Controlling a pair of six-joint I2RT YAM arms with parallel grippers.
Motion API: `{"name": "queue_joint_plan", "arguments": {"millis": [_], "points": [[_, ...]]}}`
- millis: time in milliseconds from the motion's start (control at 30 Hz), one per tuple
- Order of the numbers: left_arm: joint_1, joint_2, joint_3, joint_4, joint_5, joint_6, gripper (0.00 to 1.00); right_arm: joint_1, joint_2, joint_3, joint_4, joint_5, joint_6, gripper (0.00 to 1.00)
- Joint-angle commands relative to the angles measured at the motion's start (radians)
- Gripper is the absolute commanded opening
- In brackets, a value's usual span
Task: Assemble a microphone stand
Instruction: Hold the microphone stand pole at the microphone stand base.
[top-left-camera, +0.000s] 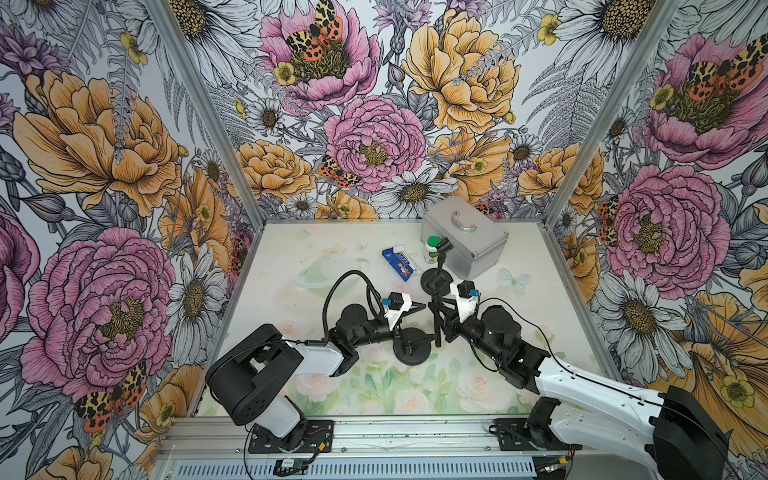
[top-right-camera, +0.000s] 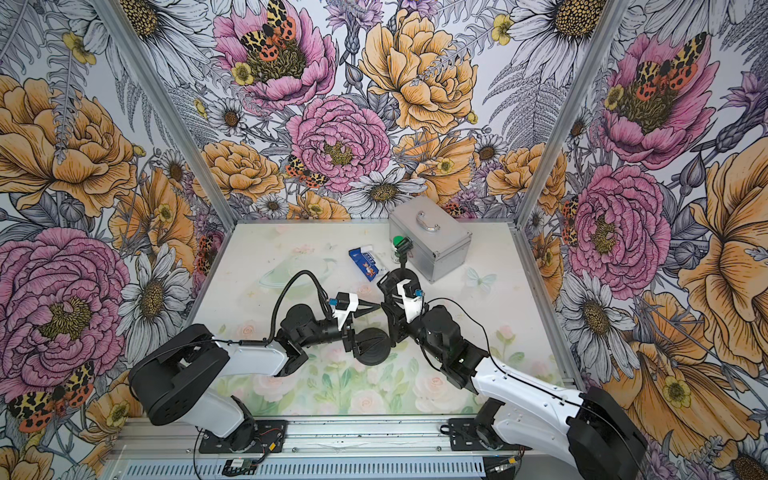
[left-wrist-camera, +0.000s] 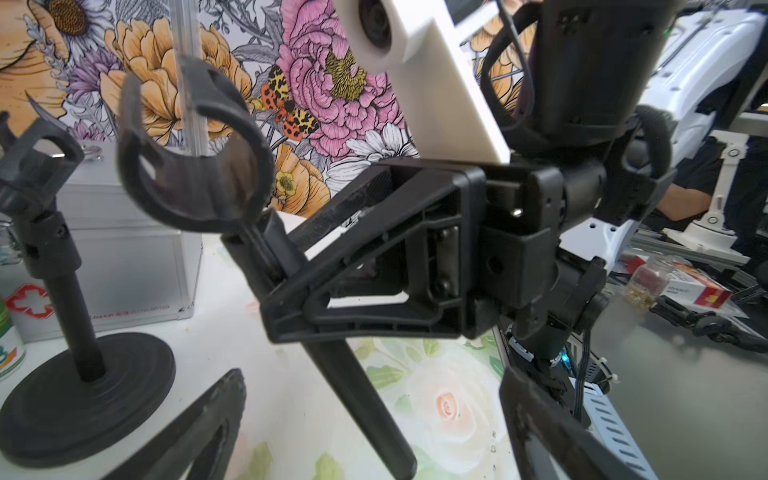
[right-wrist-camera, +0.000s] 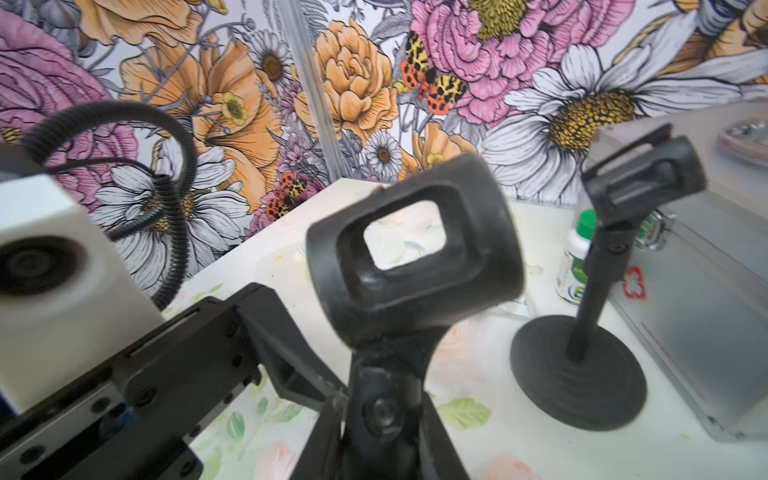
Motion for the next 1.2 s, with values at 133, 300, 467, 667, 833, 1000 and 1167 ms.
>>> {"name": "queue_joint_plan", "arguments": {"millis": [133, 300, 467, 667, 833, 1000, 1167], "points": [[0.031, 0.130, 0.054, 0.247, 0.156, -0.077, 0.80, 0.045, 0.075, 0.002, 0.431, -0.092, -0.111, 0.10], [0.051, 0.129, 0.044, 0.247, 0.140, -0.055, 0.59, 0.048, 0.101, 0.003, 0.455, -0.112, -0.116, 0.10], [0.089, 0.107, 0.007, 0.247, 0.127, 0.017, 0.32, 0.049, 0.107, -0.003, 0.427, -0.166, -0.160, 0.12], [0.118, 0.124, -0.008, 0.247, 0.133, 0.092, 0.12, 0.049, 0.120, 0.004, 0.310, -0.339, -0.254, 0.15], [0.115, 0.163, -0.017, 0.247, 0.165, 0.173, 0.05, 0.046, 0.116, 0.009, 0.252, -0.341, -0.249, 0.24], [0.097, 0.184, -0.019, 0.246, 0.160, 0.222, 0.06, 0.033, 0.113, 0.046, 0.148, -0.409, -0.254, 0.47], [0.096, 0.191, -0.023, 0.245, 0.160, 0.244, 0.07, 0.012, 0.085, 0.044, 0.117, -0.429, -0.247, 0.51]]}}
